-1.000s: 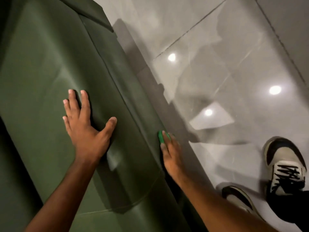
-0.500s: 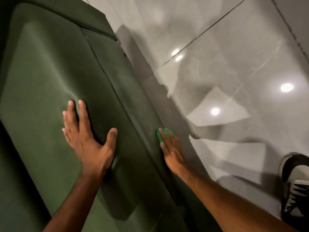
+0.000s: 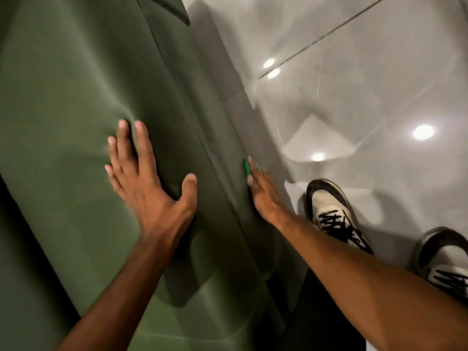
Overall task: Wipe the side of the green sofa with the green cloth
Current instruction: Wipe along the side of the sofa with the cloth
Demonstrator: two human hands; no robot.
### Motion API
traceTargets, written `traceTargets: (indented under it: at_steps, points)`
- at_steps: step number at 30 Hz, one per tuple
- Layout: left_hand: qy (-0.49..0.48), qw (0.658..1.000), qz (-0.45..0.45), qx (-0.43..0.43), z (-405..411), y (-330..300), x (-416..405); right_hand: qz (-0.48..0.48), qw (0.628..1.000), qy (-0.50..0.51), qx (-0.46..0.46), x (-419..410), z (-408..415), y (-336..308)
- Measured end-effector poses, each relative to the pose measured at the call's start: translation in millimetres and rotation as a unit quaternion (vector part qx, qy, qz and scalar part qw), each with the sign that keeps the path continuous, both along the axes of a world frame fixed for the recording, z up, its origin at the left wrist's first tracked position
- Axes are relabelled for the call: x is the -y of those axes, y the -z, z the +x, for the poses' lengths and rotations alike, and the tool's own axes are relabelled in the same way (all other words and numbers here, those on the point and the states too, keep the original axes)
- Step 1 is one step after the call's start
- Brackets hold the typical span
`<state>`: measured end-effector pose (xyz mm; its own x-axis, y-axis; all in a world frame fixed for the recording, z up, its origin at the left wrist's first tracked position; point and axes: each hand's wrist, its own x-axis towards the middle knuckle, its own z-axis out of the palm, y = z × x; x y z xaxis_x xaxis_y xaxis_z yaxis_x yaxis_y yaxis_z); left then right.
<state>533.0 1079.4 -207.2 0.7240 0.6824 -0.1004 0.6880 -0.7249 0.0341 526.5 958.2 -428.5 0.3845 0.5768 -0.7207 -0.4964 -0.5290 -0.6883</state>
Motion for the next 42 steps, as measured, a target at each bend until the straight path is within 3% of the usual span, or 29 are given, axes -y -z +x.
traceTargets:
  at_steps: [4, 9, 12, 17, 21, 25, 30, 33, 37, 42]
  points:
    - [-0.007, 1.0, -0.001, -0.02, 2.8, -2.2, 0.2, -0.048, 0.998, -0.026, 0.009, 25.6, -32.1, -31.5]
    - [-0.006, 1.0, -0.019, -0.024, 4.9, -6.6, -2.6, 0.05, 0.984, -0.047, 0.166, -28.0, 9.8, -64.3]
    - [0.015, 0.999, -0.016, -0.049, 12.6, -9.8, -12.6, 0.079, 0.973, -0.033, 0.213, -66.4, 48.5, -53.9]
    - [0.07, 0.995, -0.017, -0.074, 30.6, -11.0, -40.1, 0.039, 0.988, -0.028, 0.144, -83.4, 72.2, -13.4]
    - [0.099, 0.992, -0.051, -0.054, 58.0, -19.6, -76.6, -0.015, 0.992, -0.006, 0.125, -63.5, 47.2, -48.3]
    - [0.119, 0.99, -0.024, -0.078, 79.4, -23.3, -104.7, 0.04, 0.981, -0.026, 0.188, -76.9, 57.1, -74.2]
    - [0.134, 0.989, -0.019, -0.062, 84.4, -19.7, -126.3, 0.102, 0.972, 0.025, 0.209, -121.7, 101.6, -37.7]
    - [0.138, 0.989, -0.031, -0.031, 85.8, -16.8, -129.6, 0.058, 0.983, 0.097, 0.146, -110.5, 93.5, -5.5]
    - [0.137, 0.99, -0.026, -0.019, 90.0, -13.8, -123.5, 0.002, 0.992, 0.093, 0.087, -72.7, 50.5, -22.0]
    - [0.15, 0.989, -0.013, -0.005, 89.2, -8.2, -125.3, 0.042, 0.98, 0.048, 0.187, -98.5, 59.6, -63.2]
